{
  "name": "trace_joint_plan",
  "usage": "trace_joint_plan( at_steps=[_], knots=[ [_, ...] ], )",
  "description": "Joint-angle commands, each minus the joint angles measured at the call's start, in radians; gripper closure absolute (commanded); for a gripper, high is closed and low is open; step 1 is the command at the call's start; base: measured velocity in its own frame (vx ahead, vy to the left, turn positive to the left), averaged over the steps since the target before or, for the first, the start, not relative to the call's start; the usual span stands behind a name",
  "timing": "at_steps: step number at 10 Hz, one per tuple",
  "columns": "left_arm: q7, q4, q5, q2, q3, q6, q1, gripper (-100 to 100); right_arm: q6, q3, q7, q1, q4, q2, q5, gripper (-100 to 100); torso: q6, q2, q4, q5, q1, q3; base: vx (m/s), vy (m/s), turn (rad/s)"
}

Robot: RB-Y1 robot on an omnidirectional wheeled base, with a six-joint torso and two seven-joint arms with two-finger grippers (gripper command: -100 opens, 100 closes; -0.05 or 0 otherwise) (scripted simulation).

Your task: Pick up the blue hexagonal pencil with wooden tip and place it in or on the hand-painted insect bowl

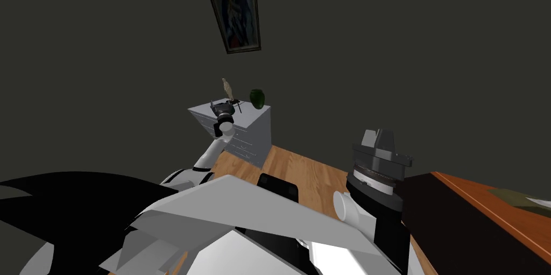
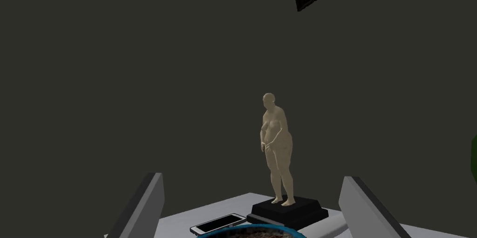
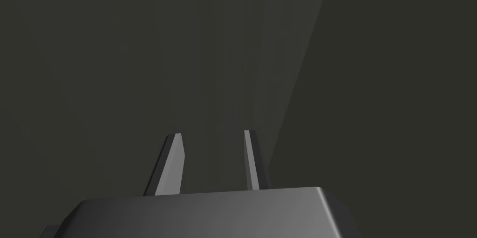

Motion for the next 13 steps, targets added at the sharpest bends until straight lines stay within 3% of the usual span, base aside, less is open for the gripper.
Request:
trace_joint_plan(
  at_steps=[1,2,5,6,7,10,11,12,13],
  knots=[
    [-0.013,0.05,0.05,0.024,0.013,-0.029,-0.034,-100,0.0,0.0,0.0,0.0,0.0,0.0,0.0,0,0.0,0.0,0.0,0.0,0.0,0.0,0.103,-0.142,0.038],
    [-0.013,0.053,0.08,0.024,0.013,-0.029,-0.034,-100,0.0,0.0,0.0,0.0,0.0,0.0,0.0,0,0.0,-0.002,0.0,0.0,-0.003,-0.001,0.1,-0.111,0.036],
    [-0.028,0.148,0.165,0.063,0.03,-0.084,-0.088,-100,0.0,0.0,0.0,0.0,0.0,0.0,0.0,0,0.0,-0.001,0.0,0.0,0.0,-0.001,0.093,-0.104,0.036],
    [-0.028,0.15,0.191,0.063,0.03,-0.084,-0.088,-100,0.0,0.0,0.0,0.0,0.0,0.0,0.0,0,0.0,-0.004,-0.001,0.0,-0.001,-0.002,0.113,-0.095,0.026],
    [-0.035,0.193,0.219,0.082,0.037,-0.111,-0.113,-100,0.0,0.0,0.0,0.0,0.0,0.0,0.0,0,0.0,-0.004,-0.001,0.0,0.0,-0.002,0.111,-0.112,0.025],
    [-0.041,0.247,0.287,0.099,0.044,-0.138,-0.135,-100,0.0,0.0,0.0,0.0,0.0,0.0,0.0,0,0.0,-0.004,-0.001,0.0,0.0,-0.002,0.101,-0.091,0.027],
    [-0.047,0.279,0.33,0.116,0.05,-0.164,-0.156,-100,0.0,0.0,0.0,0.0,0.0,0.0,0.0,0,0.0,-0.003,-0.001,0.0,0.001,-0.002,0.096,-0.093,0.024],
    [-0.047,0.293,0.33,0.116,0.05,-0.164,-0.156,-100,0.0,0.0,0.0,0.0,0.0,0.0,0.0,0,0.0,-0.003,-0.001,0.0,0.001,-0.002,0.078,-0.087,0.018],
    [-0.053,0.331,0.37,0.131,0.055,-0.189,-0.176,-100,0.0,0.0,0.0,0.0,0.0,0.0,0.0,0,0.0,-0.002,-0.001,0.0,0.001,-0.001,0.097,-0.108,0.024]
  ],
)
